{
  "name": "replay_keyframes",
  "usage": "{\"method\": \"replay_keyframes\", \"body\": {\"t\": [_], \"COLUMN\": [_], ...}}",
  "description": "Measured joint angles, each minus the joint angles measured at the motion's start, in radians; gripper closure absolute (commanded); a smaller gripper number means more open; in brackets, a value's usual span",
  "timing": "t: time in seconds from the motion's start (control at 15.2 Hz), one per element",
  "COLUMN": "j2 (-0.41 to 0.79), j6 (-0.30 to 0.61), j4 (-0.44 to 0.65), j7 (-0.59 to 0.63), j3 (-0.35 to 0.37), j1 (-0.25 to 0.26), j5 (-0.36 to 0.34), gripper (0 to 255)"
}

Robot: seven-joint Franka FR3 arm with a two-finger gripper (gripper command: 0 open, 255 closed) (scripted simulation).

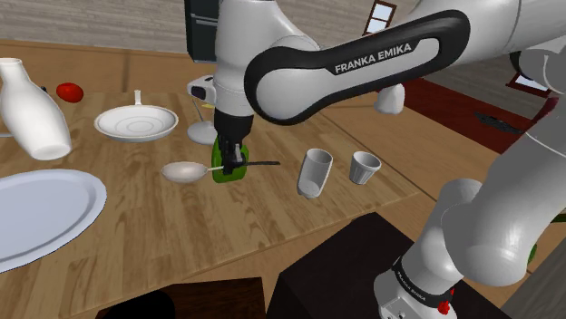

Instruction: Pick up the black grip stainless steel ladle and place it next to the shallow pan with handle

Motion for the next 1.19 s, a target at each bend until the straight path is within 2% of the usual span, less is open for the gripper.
{"method": "replay_keyframes", "body": {"t": [0.4,0.79,0.99,1.06,1.12,1.19], "j2": [0.251,0.504,0.667,0.729,0.814,0.867], "j6": [-0.058,-0.174,-0.26,-0.295,-0.355,-0.386], "j4": [0.298,0.659,0.907,1.004,1.152,1.236], "j7": [0.029,0.042,0.033,0.031,0.018,0.013], "j3": [0.002,-0.008,-0.02,-0.024,-0.03,-0.035], "j1": [0.003,0.039,0.069,0.085,0.103,0.114], "j5": [-0.07,-0.127,-0.152,-0.16,-0.167,-0.171], "gripper": [255,255,255,255,255,255]}}
